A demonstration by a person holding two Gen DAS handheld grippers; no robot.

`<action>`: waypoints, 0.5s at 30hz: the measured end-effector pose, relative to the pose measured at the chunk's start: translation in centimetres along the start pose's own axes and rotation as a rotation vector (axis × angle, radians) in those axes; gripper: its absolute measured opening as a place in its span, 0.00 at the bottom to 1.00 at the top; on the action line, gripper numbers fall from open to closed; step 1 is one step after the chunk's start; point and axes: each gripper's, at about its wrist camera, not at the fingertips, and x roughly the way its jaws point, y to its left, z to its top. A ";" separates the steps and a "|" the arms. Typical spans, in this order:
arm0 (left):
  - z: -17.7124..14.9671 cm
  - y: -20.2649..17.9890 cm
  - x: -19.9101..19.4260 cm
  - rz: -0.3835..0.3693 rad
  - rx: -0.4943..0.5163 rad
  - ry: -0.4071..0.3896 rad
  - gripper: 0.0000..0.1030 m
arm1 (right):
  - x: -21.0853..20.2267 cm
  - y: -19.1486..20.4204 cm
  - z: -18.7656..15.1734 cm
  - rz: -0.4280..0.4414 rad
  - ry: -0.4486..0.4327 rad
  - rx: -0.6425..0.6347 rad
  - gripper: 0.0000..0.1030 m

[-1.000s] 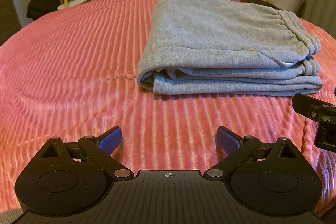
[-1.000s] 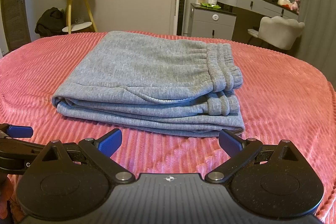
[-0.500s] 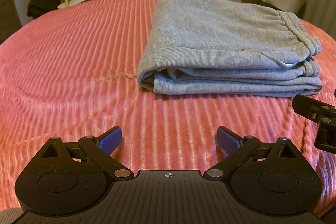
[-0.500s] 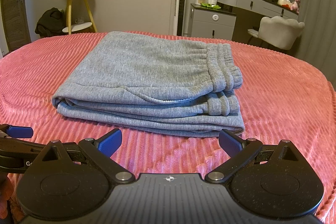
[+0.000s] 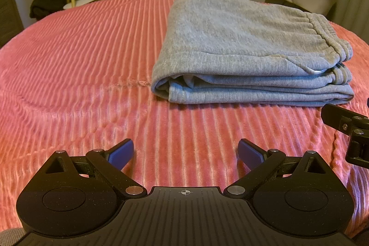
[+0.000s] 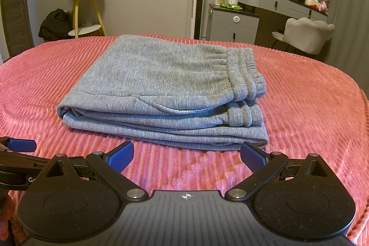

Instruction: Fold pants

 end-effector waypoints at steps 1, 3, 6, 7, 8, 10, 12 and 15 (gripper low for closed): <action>0.0 0.0 0.0 0.001 0.000 -0.001 0.97 | 0.0 0.0 0.0 -0.001 0.000 0.000 0.96; 0.0 0.0 0.0 -0.001 -0.001 0.000 0.97 | 0.0 0.0 0.0 0.000 0.000 0.000 0.96; 0.0 -0.1 -0.1 0.000 -0.001 -0.002 0.97 | 0.0 0.0 0.0 0.000 -0.001 -0.001 0.96; 0.0 -0.1 -0.1 -0.001 -0.001 -0.002 0.97 | 0.0 -0.1 0.0 0.000 -0.001 -0.001 0.96; 0.0 -0.1 -0.1 -0.002 -0.001 -0.002 0.97 | 0.0 0.0 0.0 0.000 -0.001 -0.001 0.96; 0.0 -0.1 -0.1 -0.003 0.000 -0.003 0.97 | 0.0 -0.1 0.0 -0.001 0.000 0.000 0.96; -0.1 -0.1 -0.2 -0.005 0.001 -0.008 0.97 | 0.0 -0.1 0.0 0.000 0.000 0.000 0.96; -0.1 -0.1 -0.4 -0.004 0.007 -0.024 0.97 | 0.0 -0.1 0.0 0.000 -0.001 0.000 0.96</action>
